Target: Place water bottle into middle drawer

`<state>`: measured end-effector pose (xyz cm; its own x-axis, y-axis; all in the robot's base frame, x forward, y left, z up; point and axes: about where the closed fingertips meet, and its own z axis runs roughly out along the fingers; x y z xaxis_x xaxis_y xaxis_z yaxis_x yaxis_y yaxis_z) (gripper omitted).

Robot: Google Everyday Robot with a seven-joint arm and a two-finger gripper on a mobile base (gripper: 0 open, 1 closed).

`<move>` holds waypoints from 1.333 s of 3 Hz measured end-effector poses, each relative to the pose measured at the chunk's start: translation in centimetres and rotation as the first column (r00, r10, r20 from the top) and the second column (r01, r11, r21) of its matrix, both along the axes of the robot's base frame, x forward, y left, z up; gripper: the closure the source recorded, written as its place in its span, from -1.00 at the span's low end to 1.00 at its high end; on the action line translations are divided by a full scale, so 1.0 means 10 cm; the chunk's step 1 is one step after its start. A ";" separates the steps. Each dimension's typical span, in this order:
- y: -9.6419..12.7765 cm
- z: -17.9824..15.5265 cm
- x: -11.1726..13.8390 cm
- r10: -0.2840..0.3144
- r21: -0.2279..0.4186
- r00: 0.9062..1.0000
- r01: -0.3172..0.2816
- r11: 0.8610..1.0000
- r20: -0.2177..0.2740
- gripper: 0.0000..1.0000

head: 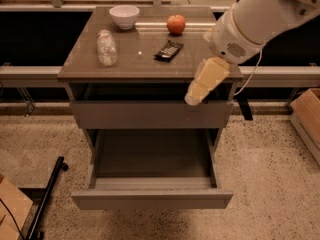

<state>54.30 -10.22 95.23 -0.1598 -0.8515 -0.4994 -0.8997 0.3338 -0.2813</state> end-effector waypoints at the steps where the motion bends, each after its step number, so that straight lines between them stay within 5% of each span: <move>1: 0.32 0.08 0.56 -0.014 0.126 0.997 0.005 0.992 0.070 -1.00; 2: 0.70 0.18 1.10 0.013 0.207 0.990 -0.043 0.977 0.143 -1.00; 4: 0.77 0.17 1.18 -0.040 0.247 0.987 0.000 0.969 0.155 -1.00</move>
Offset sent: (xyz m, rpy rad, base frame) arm 0.1780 0.1152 0.0367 0.3210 -0.2367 0.0765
